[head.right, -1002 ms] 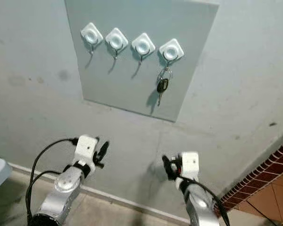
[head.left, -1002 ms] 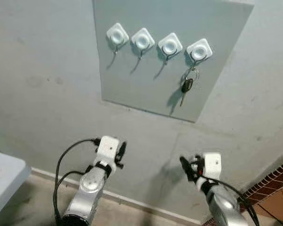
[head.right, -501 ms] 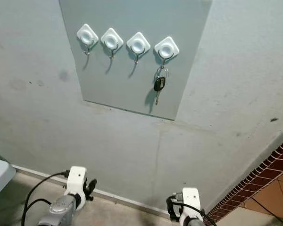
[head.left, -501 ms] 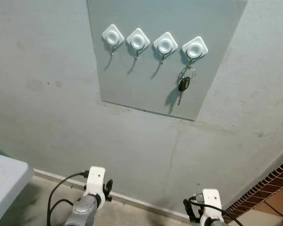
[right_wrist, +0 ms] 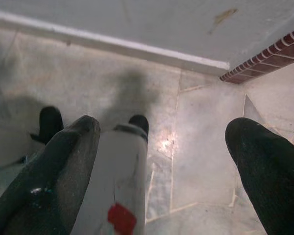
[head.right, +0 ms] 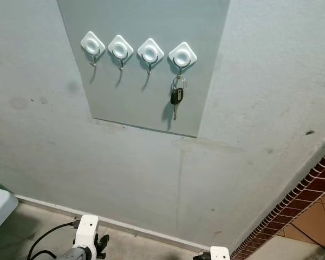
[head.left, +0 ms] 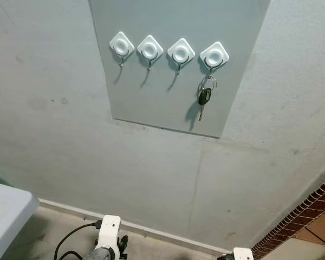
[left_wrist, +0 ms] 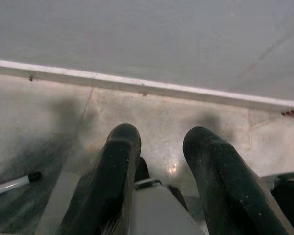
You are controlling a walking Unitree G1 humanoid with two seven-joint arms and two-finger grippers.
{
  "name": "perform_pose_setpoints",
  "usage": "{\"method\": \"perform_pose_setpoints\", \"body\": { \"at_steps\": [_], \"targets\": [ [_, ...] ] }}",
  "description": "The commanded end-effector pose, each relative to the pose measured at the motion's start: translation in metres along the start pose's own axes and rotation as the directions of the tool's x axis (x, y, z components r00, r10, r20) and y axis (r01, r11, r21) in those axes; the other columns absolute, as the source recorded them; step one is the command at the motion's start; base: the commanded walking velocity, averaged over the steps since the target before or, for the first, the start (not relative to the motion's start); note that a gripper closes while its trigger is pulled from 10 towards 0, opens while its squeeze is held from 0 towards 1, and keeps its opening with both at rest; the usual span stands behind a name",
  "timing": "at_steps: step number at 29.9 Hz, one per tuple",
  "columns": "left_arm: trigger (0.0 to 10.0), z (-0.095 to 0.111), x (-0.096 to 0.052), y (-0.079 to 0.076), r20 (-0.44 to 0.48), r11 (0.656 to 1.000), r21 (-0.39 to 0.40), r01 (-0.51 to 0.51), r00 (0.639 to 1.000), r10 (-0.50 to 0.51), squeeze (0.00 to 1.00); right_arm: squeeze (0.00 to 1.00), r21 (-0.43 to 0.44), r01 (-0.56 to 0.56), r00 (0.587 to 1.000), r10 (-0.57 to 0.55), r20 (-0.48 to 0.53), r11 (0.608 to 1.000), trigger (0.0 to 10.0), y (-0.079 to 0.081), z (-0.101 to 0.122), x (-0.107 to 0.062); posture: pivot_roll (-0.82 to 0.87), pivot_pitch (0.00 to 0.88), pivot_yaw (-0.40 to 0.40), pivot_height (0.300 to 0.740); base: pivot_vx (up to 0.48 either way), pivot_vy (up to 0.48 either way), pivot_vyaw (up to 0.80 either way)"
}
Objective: Hang keys on a hook
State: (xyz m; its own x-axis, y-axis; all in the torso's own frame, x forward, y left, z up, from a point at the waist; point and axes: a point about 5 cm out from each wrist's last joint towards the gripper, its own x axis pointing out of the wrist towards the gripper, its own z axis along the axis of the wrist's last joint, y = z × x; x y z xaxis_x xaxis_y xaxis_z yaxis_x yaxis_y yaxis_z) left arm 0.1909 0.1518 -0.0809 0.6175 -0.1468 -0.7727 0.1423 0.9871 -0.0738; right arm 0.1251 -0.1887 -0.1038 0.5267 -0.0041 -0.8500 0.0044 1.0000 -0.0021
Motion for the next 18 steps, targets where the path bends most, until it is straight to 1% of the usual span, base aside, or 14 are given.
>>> {"method": "perform_pose_setpoints", "body": {
  "at_steps": [1,4,5,8,10,14,18],
  "targets": [
    [10.0,-0.015,-0.004,0.005,-0.053,1.000,0.015,-0.002,0.999,0.003,0.00,0.00,-0.031,0.002,1.000,-0.003,-0.026,1.000,10.0,0.001,-0.005,-0.001,0.04,0.000,0.015,0.740,0.000,0.000,0.80],
    [10.0,-0.026,-0.009,0.011,-0.074,1.000,0.003,-0.014,0.997,0.014,0.00,0.00,-0.039,0.007,0.999,-0.009,-0.046,0.999,10.0,0.000,-0.010,-0.002,0.04,0.000,0.010,0.740,0.000,0.000,0.80],
    [10.0,-0.029,-0.010,0.013,-0.078,1.000,0.006,-0.017,0.997,0.017,0.00,0.00,-0.029,0.008,0.998,-0.010,-0.054,1.000,10.0,0.001,-0.011,-0.002,0.05,0.000,0.006,0.740,0.000,0.000,0.80],
    [10.0,-0.033,-0.012,0.018,-0.088,0.999,0.030,-0.025,0.996,0.028,0.00,0.00,-0.025,0.007,0.998,-0.008,-0.060,1.000,10.0,0.002,-0.012,-0.002,0.06,0.000,-0.001,0.740,0.000,0.000,0.80],
    [10.0,-0.035,-0.013,0.020,-0.091,0.999,0.018,-0.037,0.995,0.038,0.00,0.00,-0.034,0.005,0.998,-0.008,-0.064,0.999,10.0,0.002,-0.012,-0.002,0.06,0.000,-0.005,0.740,0.000,0.000,0.80],
    [10.0,-0.038,-0.014,0.018,-0.100,0.999,0.019,-0.037,0.994,0.038,0.00,0.00,-0.056,0.003,0.998,-0.007,-0.064,0.998,10.0,0.002,-0.011,-0.002,0.07,0.000,-0.009,0.740,0.000,0.000,0.80],
    [10.0,-0.040,-0.014,0.013,-0.103,0.999,0.015,-0.038,0.994,0.040,0.00,0.00,-0.071,-0.001,0.997,-0.004,-0.076,0.997,10.0,0.002,-0.013,-0.002,0.07,0.000,-0.016,0.740,0.000,0.000,0.80]
  ]
}}
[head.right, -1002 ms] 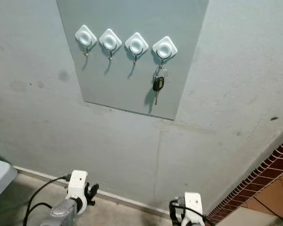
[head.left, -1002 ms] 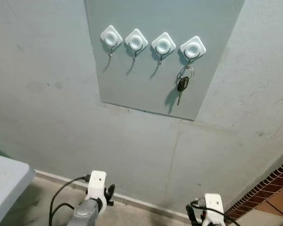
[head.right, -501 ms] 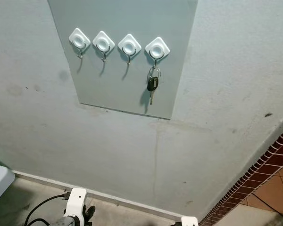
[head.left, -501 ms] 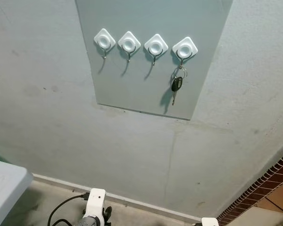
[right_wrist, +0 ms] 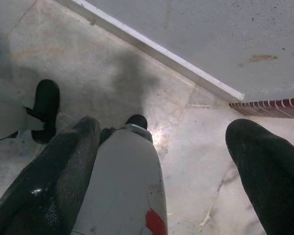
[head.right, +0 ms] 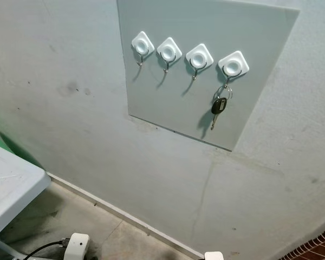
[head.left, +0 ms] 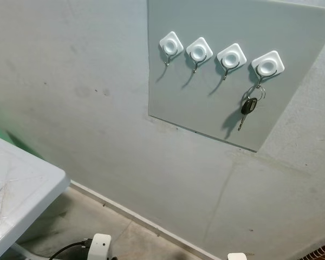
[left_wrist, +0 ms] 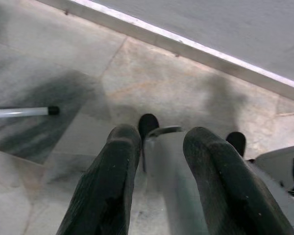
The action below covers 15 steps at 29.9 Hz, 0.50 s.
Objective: Hang keys on a hook
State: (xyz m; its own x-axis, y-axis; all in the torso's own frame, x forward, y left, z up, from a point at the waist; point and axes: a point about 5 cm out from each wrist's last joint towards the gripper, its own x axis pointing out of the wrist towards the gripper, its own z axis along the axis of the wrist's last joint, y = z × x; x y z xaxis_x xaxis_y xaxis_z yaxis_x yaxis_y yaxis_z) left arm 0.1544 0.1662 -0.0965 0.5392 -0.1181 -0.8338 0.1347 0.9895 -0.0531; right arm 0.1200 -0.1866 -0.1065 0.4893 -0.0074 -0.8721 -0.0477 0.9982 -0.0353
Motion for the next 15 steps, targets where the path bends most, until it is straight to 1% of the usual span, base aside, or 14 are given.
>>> {"method": "perform_pose_setpoints", "body": {
  "at_steps": [1,6,11,15],
  "targets": [
    [10.0,-0.002,-0.001,0.002,-0.003,1.000,0.005,-0.020,1.000,0.020,0.00,0.00,-0.015,-0.001,0.999,0.000,-0.035,1.000,10.0,0.000,-0.008,-0.001,0.07,0.000,-0.017,0.740,0.000,0.000,0.80],
    [10.0,-0.002,0.000,0.001,-0.015,0.999,0.019,-0.028,0.999,0.028,0.00,0.00,-0.026,0.004,0.999,-0.005,-0.044,1.000,10.0,-0.004,-0.009,-0.002,0.08,0.000,-0.023,0.740,0.000,0.000,0.80],
    [10.0,0.004,0.000,0.008,-0.015,0.999,0.021,-0.047,0.999,0.048,0.00,0.00,-0.038,0.013,0.998,-0.015,-0.061,0.999,10.0,-0.011,-0.015,-0.004,0.08,0.000,-0.027,0.740,0.000,0.000,0.80],
    [10.0,0.004,0.000,0.008,-0.015,0.999,0.021,-0.050,0.999,0.051,0.00,0.00,-0.040,0.013,0.998,-0.016,-0.066,0.999,10.0,-0.011,-0.016,-0.005,0.08,0.000,-0.027,0.740,0.000,0.000,0.80]
  ]
}}
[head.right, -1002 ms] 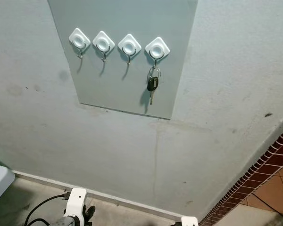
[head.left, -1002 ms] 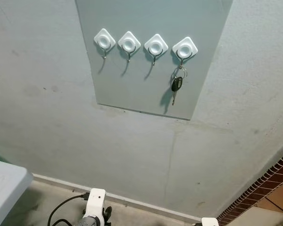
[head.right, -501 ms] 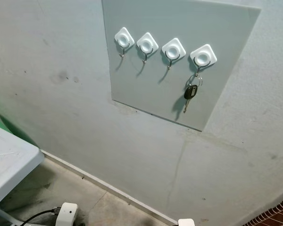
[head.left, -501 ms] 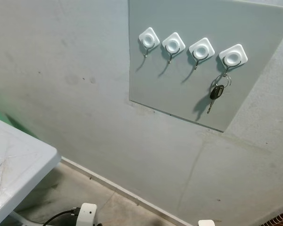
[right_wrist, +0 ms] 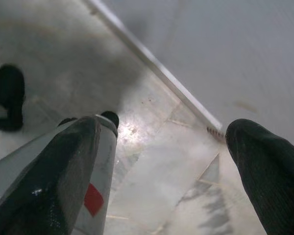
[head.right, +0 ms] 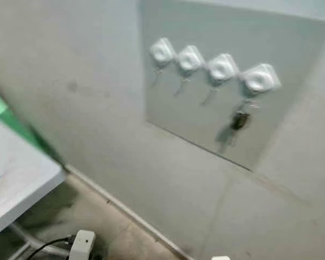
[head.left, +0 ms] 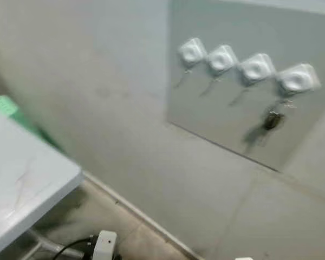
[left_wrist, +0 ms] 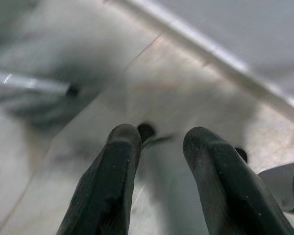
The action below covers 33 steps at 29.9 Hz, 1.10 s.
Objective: Hang keys on a hook
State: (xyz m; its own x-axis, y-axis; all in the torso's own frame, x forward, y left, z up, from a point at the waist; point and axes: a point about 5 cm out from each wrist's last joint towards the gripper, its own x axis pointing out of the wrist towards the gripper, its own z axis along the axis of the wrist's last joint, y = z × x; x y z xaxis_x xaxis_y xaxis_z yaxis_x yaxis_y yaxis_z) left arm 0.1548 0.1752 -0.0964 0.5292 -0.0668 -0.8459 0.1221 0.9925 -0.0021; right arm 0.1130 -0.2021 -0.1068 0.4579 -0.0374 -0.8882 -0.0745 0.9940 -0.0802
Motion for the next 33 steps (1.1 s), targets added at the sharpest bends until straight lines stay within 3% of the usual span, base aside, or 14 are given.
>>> {"method": "perform_pose_setpoints", "body": {
  "at_steps": [1,33],
  "targets": [
    [10.0,0.0039,0.0010,-0.0007,0.004,1.000,0.000,-0.002,1.000,0.002,0.00,0.00,0.006,-0.014,0.999,0.015,-0.031,1.000,10.0,0.0044,-0.0099,-0.0017,0.08,0.000,-0.026,0.740,0.000,0.000,0.80],
    [10.0,0.0032,0.0009,-0.0016,0.011,1.000,-0.029,-0.006,1.000,0.007,0.00,0.00,-0.002,-0.028,0.999,0.028,-0.032,1.000,10.0,0.0013,-0.0091,-0.0018,0.09,0.000,-0.046,0.740,0.000,0.000,0.80]
  ]
}}
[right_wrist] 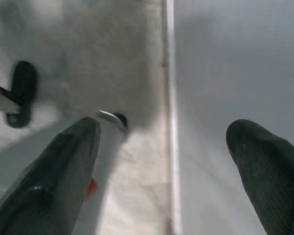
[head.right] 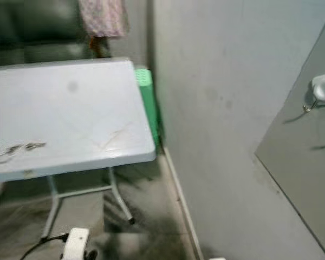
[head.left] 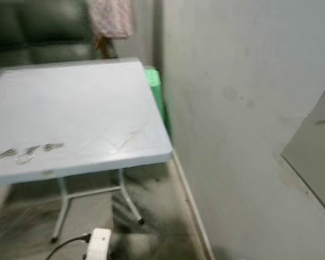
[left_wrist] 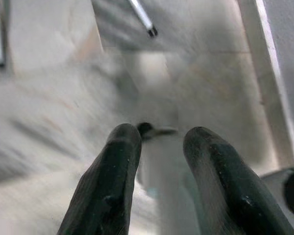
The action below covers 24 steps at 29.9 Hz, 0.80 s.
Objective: Hang keys on a hook
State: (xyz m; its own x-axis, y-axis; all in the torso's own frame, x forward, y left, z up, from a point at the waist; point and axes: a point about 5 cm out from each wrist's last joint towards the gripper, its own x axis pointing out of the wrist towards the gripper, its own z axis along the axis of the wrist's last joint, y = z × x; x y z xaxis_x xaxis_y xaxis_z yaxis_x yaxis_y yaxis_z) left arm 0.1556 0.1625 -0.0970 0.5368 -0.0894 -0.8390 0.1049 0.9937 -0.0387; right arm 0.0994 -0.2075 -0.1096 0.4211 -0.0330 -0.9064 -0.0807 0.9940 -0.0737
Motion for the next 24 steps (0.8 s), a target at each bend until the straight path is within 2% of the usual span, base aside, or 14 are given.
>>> {"method": "perform_pose_setpoints", "body": {
  "at_steps": [1,8,16,24],
  "targets": [
    [10.0,0.0018,-0.0010,0.0109,-0.001,1.000,0.002,-0.029,1.000,0.029,0.00,0.00,-0.001,-0.020,1.000,0.020,0.009,1.000,10.0,0.0054,0.0051,0.0017,0.09,0.000,-0.048,0.740,0.000,0.000,0.80],
    [10.0,0.0008,-0.0014,0.0121,-0.002,0.999,-0.017,-0.034,0.999,0.034,0.00,0.00,0.025,-0.017,1.000,0.017,0.017,1.000,10.0,0.0045,0.0055,0.0015,0.09,0.000,-0.048,0.740,0.000,0.000,0.73],
    [10.0,0.0014,-0.0019,0.0154,0.003,0.998,-0.042,-0.038,0.999,0.038,0.00,0.00,0.032,-0.019,1.000,0.018,0.022,0.999,10.0,0.0048,0.0049,0.0013,0.09,0.000,-0.049,0.740,0.000,0.000,0.00],
    [10.0,-0.0005,-0.0031,0.0190,0.005,0.998,-0.055,-0.042,0.999,0.042,0.00,0.00,0.035,-0.019,1.000,0.018,0.019,0.999,10.0,0.0049,0.0034,0.0010,0.09,0.000,-0.051,0.740,0.000,0.313,0.00]
  ]
}}
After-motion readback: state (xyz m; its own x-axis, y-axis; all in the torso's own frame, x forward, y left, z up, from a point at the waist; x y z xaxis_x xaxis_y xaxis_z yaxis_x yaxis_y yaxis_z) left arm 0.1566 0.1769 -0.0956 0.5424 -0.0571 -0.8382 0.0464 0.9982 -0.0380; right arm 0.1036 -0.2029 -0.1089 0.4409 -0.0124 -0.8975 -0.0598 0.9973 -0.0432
